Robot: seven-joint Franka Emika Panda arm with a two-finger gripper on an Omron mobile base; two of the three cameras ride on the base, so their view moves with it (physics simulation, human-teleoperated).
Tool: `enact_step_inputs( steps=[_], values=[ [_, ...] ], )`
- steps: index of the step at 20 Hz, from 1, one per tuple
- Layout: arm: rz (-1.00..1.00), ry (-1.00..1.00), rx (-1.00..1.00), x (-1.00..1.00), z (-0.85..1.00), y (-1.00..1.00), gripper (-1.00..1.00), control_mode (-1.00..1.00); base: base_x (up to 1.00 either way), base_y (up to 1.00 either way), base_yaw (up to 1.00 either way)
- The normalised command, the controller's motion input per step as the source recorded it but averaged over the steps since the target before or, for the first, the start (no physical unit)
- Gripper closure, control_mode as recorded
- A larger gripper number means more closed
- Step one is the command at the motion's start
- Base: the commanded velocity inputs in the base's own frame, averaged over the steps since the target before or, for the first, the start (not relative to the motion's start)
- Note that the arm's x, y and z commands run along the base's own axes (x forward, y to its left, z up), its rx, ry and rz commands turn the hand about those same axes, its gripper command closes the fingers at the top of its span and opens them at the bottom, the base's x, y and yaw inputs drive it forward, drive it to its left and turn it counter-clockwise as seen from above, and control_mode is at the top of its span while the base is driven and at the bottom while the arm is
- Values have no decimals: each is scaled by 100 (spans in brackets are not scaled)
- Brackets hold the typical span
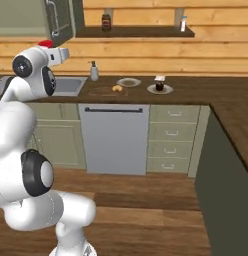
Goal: From the different types of pastries on the counter, select a croissant and place it on the cutting board. Then retrieve a jar of jam from the cabinet and place it alongside the croissant on the cutting board.
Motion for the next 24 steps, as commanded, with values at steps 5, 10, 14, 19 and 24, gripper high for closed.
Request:
enact_step_inputs(
  steps=[5, 10, 14, 19, 24],
  values=[
    [0, 0, 0, 0, 0, 0, 100, 100, 1, -96, -13],
    [0, 0, 0, 0, 0, 0, 100, 100, 54, -66, -9],
    [0, 0, 0, 0, 0, 0, 100, 100, 98, -30, -2],
    [0, 0, 0, 0, 0, 0, 100, 100, 99, -9, 0],
    [0, 0, 0, 0, 0, 0, 100, 100, 99, 0, 0]
  ],
)
